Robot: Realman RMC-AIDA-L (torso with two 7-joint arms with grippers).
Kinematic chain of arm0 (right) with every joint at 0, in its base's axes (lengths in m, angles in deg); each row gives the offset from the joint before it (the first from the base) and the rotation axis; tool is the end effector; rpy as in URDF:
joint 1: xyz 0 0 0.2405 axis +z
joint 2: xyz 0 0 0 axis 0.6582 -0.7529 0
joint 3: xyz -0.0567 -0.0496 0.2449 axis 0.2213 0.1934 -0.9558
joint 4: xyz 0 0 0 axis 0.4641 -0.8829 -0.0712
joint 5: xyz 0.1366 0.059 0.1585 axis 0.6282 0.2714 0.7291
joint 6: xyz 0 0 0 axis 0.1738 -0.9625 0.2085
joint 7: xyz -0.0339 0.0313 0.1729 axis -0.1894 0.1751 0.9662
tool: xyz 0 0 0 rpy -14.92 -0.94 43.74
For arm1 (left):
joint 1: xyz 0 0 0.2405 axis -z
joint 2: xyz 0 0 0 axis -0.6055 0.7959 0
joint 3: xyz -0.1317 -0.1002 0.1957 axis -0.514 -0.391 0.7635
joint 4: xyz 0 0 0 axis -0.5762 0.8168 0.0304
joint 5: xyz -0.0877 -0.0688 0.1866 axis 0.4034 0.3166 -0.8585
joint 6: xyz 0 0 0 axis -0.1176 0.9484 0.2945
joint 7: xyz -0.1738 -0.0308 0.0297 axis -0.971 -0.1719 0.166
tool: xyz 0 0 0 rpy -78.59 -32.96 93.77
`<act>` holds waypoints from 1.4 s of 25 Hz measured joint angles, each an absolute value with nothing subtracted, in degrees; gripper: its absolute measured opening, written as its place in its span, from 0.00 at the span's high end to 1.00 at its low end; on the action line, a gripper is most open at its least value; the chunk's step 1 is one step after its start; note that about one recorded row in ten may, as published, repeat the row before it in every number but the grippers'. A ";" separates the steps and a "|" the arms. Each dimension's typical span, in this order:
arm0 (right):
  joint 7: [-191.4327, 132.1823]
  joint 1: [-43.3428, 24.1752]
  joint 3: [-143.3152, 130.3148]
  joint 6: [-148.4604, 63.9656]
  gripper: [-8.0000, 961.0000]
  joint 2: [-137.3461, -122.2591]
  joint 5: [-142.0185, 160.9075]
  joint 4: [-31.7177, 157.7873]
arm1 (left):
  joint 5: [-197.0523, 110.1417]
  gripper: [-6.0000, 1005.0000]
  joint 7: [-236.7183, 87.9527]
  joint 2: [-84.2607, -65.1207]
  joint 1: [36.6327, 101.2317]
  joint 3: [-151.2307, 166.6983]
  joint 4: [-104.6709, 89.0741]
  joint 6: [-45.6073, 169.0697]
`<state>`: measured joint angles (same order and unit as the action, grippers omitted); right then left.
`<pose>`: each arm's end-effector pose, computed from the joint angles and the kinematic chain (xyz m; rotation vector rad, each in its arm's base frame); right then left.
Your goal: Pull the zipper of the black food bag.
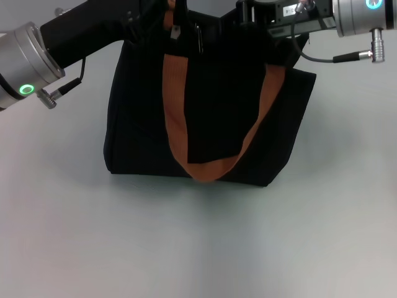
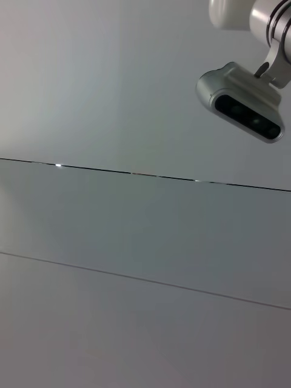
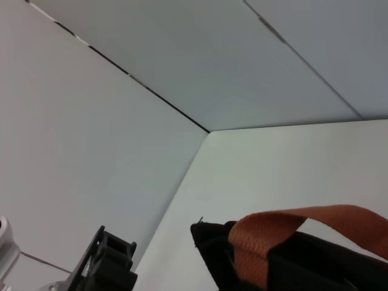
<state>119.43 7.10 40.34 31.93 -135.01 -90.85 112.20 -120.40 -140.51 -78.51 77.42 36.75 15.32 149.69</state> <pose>0.0981 0.4293 -0.0161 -2.5811 1.5839 0.6369 -0.1554 0.3878 0.0067 -2.4106 -0.2946 -1.4053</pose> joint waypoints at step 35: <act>90.69 2.66 40.38 32.22 0.66 -134.51 -76.53 102.93 | -120.06 0.98 -140.74 -78.51 77.95 36.98 15.22 148.59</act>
<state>90.69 2.66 40.38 32.22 -134.51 -76.53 102.93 -120.06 -140.74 -78.51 77.95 36.98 15.22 148.59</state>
